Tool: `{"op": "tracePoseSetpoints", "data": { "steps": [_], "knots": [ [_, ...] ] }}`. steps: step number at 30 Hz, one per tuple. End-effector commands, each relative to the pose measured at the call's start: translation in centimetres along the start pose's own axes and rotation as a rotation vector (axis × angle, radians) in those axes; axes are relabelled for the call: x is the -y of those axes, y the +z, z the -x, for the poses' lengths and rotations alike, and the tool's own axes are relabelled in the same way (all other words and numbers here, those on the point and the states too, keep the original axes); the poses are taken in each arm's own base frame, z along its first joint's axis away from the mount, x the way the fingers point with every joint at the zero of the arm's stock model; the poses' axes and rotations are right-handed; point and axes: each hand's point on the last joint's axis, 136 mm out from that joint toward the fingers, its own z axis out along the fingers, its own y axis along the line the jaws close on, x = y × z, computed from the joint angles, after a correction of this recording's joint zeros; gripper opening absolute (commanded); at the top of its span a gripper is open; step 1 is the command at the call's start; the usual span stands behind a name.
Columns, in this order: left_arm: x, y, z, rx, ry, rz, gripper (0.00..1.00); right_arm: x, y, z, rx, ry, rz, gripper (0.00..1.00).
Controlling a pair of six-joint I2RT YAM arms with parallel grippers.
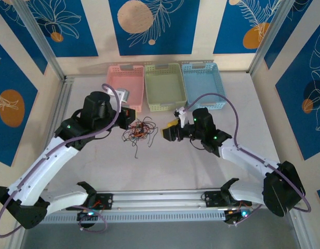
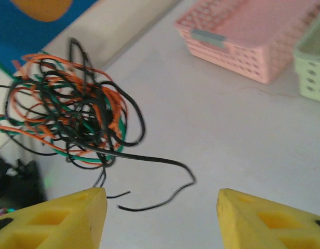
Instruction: Untangle the cables
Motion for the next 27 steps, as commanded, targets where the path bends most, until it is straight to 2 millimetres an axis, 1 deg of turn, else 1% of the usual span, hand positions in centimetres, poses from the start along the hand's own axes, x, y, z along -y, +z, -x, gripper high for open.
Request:
{"op": "tracePoseSetpoints", "data": {
  "steps": [1,4,9,13,17,20,24,26,27],
  "knots": [
    [1.5,-2.2,0.7,0.012,0.034,-0.047,0.00,-2.4,-0.4,-0.8,-0.060,-0.048,0.157,0.58],
    [2.3,-2.7,1.1,0.018,0.027,-0.084,0.00,-3.1,-0.2,-1.0,-0.074,-0.052,0.208,0.58],
    [2.6,-3.3,1.3,0.022,0.030,-0.091,0.00,-4.1,0.5,-1.4,-0.105,-0.059,0.261,0.58],
    [3.4,-3.9,1.8,0.032,0.024,-0.130,0.00,-3.4,1.3,-1.3,-0.114,-0.053,0.231,0.56],
    [3.4,-4.3,2.1,0.041,0.024,-0.125,0.00,-3.7,1.9,-1.4,-0.127,-0.047,0.251,0.55],
    [3.7,-4.3,2.1,0.039,0.021,-0.138,0.00,-3.5,2.4,-1.3,-0.134,-0.037,0.250,0.53],
    [3.9,-4.1,2.1,0.037,0.013,-0.153,0.00,-3.1,2.9,-1.3,-0.141,-0.027,0.236,0.46],
    [3.9,-4.0,2.1,0.034,0.012,-0.151,0.00,-3.0,2.9,-1.2,-0.138,-0.025,0.228,0.37],
    [3.8,-4.0,2.1,0.035,0.011,-0.148,0.00,-3.1,2.9,-1.2,-0.137,-0.029,0.231,0.28]
  ]
}}
